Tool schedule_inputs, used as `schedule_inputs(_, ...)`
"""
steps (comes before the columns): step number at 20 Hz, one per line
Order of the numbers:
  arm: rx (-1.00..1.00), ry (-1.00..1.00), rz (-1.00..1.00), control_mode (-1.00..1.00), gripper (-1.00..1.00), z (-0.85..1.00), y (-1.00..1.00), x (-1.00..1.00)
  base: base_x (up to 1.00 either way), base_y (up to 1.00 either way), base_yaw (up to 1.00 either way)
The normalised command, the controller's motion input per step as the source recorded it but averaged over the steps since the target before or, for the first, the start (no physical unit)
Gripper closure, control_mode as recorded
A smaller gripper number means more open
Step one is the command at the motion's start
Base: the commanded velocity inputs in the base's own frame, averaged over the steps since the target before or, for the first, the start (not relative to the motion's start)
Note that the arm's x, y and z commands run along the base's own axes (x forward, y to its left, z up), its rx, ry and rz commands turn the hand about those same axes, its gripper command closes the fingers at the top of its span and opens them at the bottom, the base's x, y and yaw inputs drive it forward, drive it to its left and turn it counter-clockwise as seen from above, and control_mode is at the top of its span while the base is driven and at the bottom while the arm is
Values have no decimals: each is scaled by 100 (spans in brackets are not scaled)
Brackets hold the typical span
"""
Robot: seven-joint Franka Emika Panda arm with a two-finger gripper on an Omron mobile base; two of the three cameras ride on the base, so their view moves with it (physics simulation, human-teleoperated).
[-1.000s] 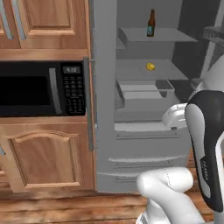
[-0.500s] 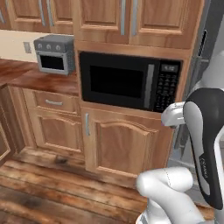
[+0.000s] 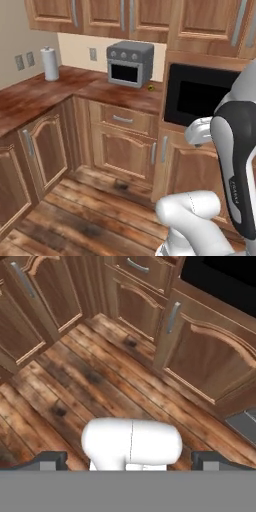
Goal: Place the beer on the top shelf of the fridge to keep it out of children's reach, and place the lemon and pear on lower shelves for easy access.
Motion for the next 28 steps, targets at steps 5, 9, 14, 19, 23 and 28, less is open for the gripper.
schedule_inputs(5,0,0,0,100,-100,0,0,0,41,45,-8)
schedule_inputs(9,0,0,0,100,-100,0,0,0,31,42,-40)
schedule_inputs(14,0,0,0,100,-100,0,0,0,33,45,-47)
schedule_inputs(19,0,0,0,100,-100,0,0,0,40,59,-41)
schedule_inputs(23,0,0,0,100,-100,0,0,0,54,77,-33)
schedule_inputs(28,0,0,0,100,-100,0,0,0,73,70,-26)
